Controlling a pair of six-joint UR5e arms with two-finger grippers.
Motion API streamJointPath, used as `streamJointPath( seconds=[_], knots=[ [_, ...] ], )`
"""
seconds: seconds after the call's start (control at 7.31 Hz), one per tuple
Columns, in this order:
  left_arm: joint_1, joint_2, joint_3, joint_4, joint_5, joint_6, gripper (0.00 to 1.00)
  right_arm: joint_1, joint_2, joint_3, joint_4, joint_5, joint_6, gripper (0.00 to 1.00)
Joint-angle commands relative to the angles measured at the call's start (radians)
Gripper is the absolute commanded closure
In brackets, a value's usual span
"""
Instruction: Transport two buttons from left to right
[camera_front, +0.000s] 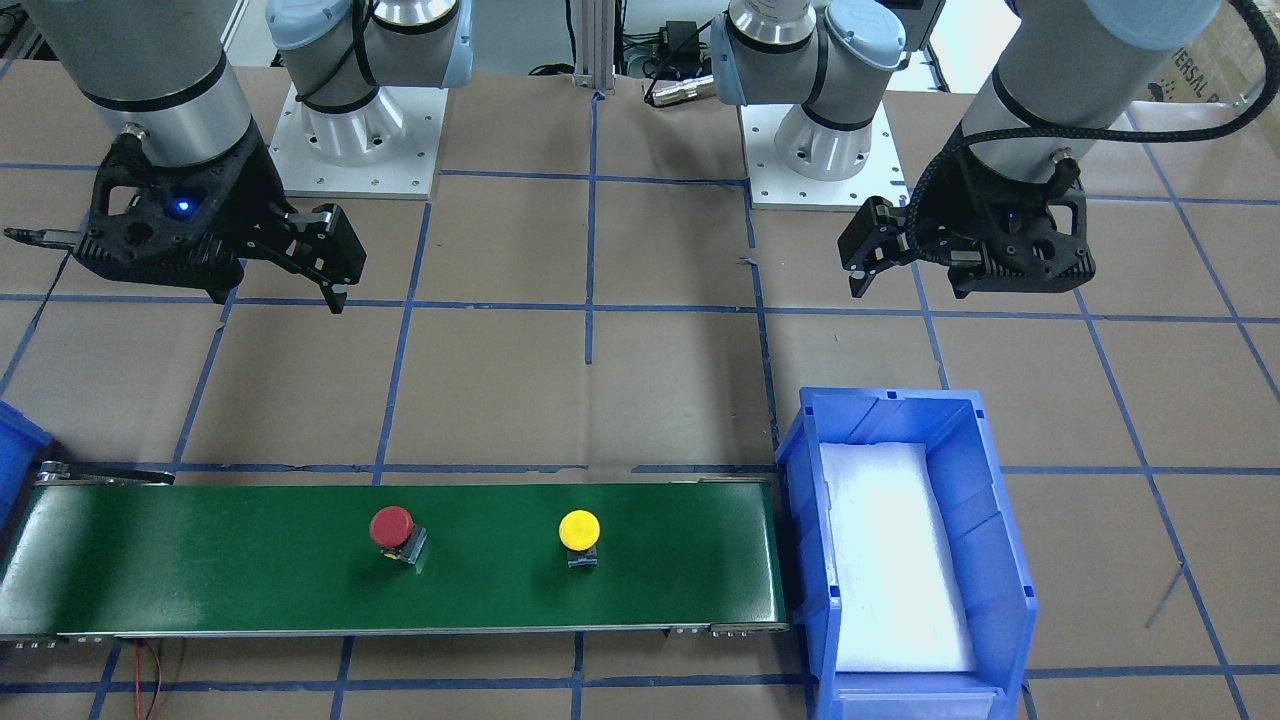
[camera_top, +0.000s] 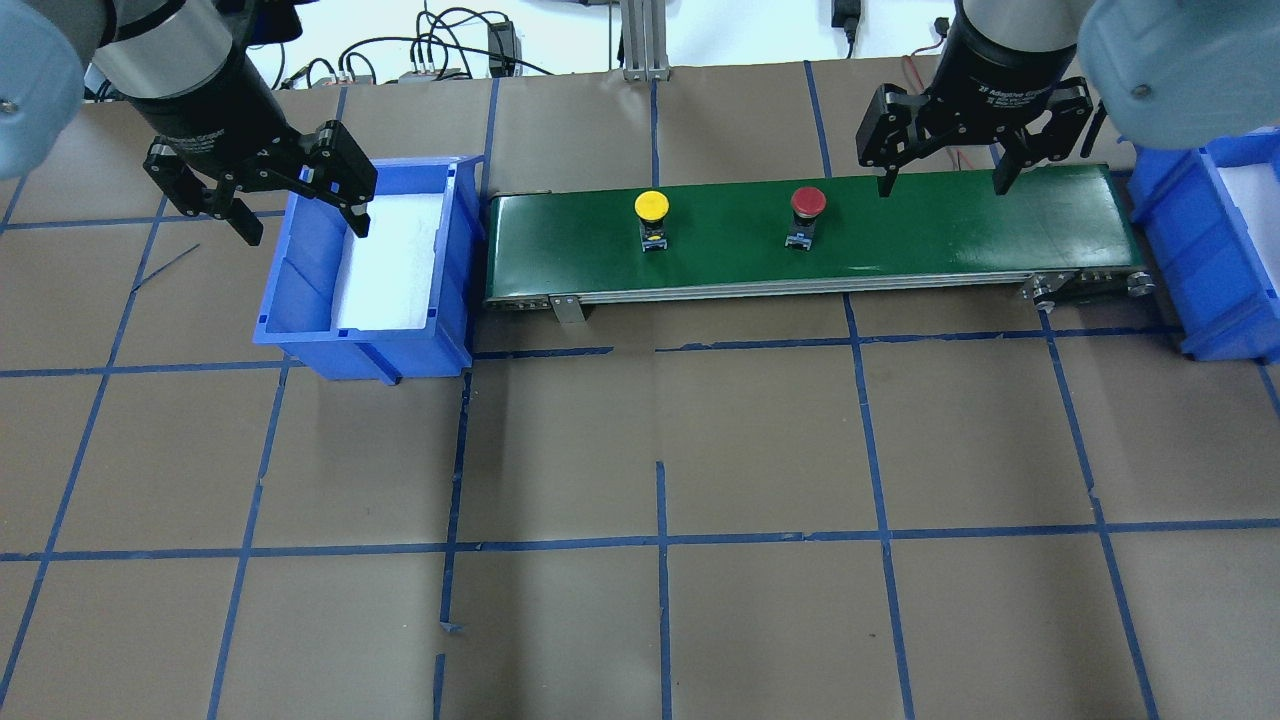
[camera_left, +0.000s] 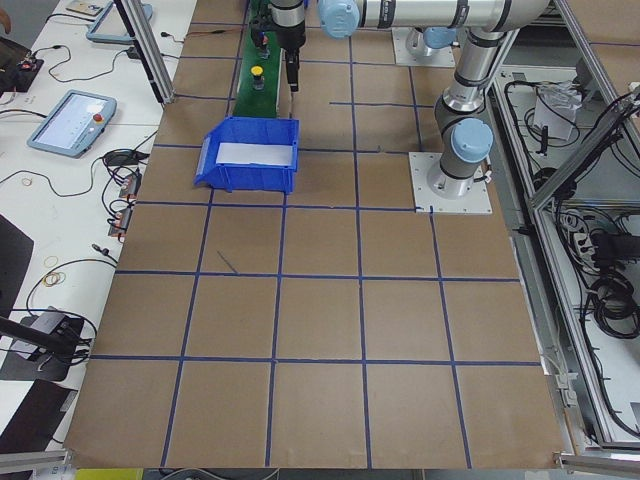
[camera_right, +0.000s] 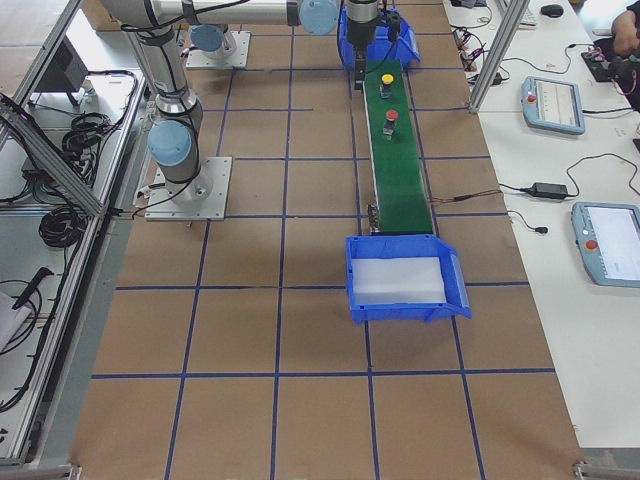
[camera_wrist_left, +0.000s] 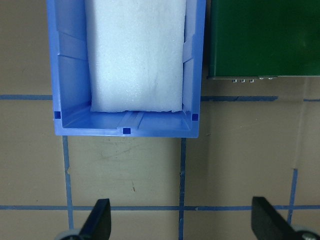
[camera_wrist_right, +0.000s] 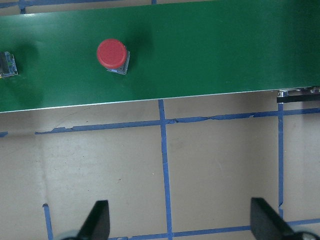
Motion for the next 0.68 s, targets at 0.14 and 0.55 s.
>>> streamJointPath(
  seconds=[0.14, 0.55],
  knots=[
    [-0.001, 0.0, 0.0, 0.0, 0.001, 0.0, 0.0, -0.01, 0.002, -0.011, -0.003, -0.001, -0.037, 0.0],
    [-0.002, -0.001, 0.0, 0.005, 0.0, 0.002, 0.0, -0.028, 0.052, -0.062, 0.003, -0.003, -0.147, 0.0]
  ],
)
